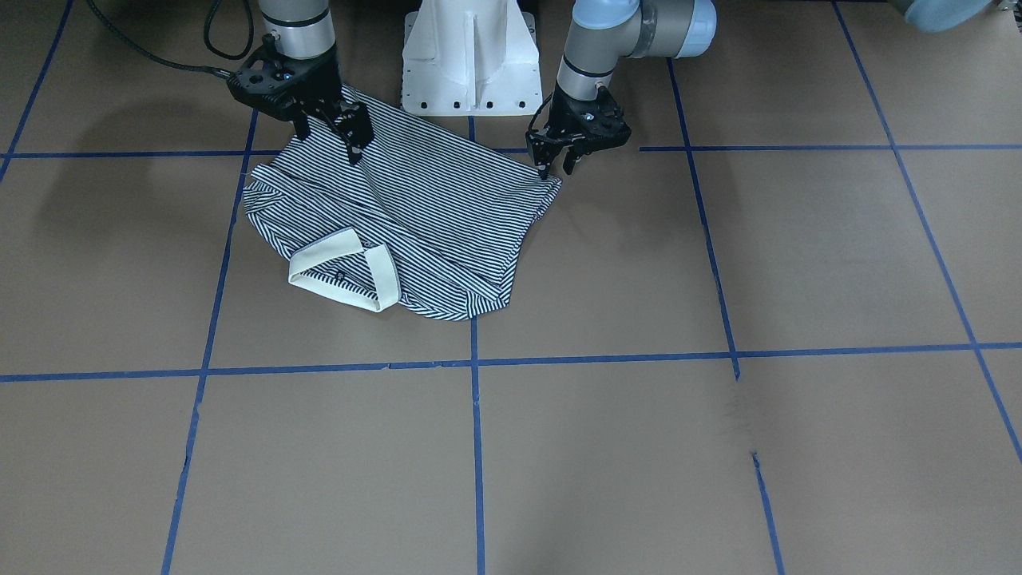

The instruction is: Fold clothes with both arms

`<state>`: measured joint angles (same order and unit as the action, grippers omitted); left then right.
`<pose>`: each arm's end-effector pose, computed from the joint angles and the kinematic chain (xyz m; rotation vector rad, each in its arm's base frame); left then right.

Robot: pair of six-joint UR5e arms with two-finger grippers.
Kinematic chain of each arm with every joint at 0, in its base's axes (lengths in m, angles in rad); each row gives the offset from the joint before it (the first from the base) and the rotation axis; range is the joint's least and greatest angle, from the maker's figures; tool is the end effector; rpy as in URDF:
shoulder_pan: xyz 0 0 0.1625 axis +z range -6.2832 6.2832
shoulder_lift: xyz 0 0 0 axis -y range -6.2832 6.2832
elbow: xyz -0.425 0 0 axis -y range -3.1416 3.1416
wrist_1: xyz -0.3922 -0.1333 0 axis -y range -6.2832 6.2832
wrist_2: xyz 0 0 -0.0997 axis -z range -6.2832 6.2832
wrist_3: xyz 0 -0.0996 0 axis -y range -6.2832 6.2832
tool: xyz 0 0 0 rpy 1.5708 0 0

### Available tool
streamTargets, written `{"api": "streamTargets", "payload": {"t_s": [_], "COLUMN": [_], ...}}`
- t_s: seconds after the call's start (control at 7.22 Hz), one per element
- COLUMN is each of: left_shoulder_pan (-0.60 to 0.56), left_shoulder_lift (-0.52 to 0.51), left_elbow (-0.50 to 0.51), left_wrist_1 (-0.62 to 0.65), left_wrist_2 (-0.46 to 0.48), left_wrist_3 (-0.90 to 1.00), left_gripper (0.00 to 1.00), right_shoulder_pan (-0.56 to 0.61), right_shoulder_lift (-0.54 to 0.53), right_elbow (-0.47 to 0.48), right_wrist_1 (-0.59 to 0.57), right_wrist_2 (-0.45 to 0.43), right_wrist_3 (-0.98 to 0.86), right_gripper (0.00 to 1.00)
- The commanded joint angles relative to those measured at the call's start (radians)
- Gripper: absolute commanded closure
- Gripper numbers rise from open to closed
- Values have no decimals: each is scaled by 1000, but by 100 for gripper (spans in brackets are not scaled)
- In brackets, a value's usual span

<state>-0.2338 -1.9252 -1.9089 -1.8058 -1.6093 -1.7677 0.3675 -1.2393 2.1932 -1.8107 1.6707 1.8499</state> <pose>0.5428 -0.2623 0.2906 -0.0187 0.9341 -0.3813 -0.4274 -0.2967 0.2541 -0.0650 -0.7277 0.5825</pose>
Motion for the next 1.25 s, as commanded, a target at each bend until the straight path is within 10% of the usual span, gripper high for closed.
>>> {"api": "streamTargets", "payload": {"t_s": [0.0, 0.55, 1.11], "left_shoulder_pan": [1, -1, -44], "left_shoulder_lift": [-1, -3, 2], "left_elbow": [11, 21, 2], "left_wrist_1": [0, -1, 9], "left_wrist_2": [5, 8, 6], "left_wrist_3": [1, 7, 16], "left_gripper": [62, 100, 100], "right_shoulder_pan": [1, 1, 1], "right_shoulder_lift": [-3, -3, -2], "right_elbow": [-19, -36, -38], "right_wrist_1": [1, 1, 1], "right_wrist_2": [-3, -5, -5], "right_wrist_3": [0, 0, 2], "right_gripper": [0, 0, 0]}}
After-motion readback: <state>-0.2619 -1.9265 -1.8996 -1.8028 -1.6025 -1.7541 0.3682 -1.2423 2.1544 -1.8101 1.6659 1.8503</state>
